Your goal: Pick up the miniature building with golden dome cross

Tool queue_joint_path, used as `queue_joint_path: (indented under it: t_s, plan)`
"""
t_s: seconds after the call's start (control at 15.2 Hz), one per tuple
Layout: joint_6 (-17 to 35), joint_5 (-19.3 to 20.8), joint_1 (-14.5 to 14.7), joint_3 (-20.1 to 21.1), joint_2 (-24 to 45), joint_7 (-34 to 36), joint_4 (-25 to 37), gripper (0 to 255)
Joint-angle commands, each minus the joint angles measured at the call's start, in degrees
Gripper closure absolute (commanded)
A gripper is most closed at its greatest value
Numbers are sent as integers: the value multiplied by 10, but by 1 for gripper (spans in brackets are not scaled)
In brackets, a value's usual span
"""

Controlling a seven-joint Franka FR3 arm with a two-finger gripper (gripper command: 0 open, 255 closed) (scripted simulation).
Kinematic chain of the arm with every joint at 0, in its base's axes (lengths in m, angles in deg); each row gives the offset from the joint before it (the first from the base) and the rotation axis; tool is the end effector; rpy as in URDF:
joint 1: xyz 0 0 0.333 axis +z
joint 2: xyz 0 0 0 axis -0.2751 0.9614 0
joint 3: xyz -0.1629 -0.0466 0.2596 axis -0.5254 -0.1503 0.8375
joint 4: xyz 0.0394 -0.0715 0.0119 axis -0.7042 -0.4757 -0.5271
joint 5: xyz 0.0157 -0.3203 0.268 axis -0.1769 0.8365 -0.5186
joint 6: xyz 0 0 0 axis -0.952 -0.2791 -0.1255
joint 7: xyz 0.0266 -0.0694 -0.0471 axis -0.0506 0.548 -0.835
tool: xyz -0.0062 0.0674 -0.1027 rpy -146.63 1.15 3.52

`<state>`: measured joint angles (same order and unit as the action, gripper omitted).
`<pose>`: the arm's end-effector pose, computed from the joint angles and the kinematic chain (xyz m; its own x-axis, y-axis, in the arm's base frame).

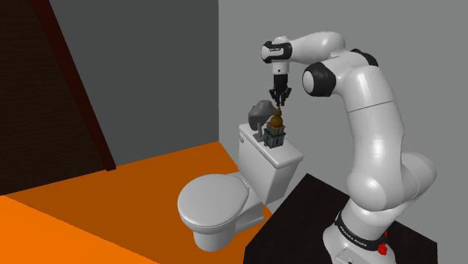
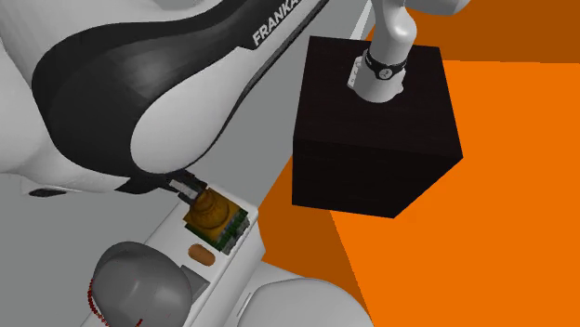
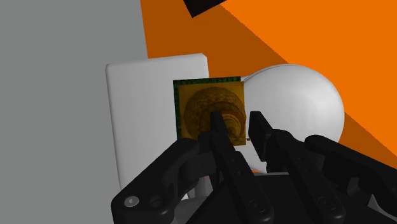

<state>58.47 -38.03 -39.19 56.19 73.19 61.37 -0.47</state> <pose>0.5916 -0.4189 0.3785 0.8566 -0.4243 -0.2934 -0.4455 -0.8953 -0.0060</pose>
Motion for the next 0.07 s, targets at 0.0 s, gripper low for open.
queue_joint_path:
  t_s: [0.0]
  plan:
    - [-6, 0, -1, 0, 0, 0, 7, 255]
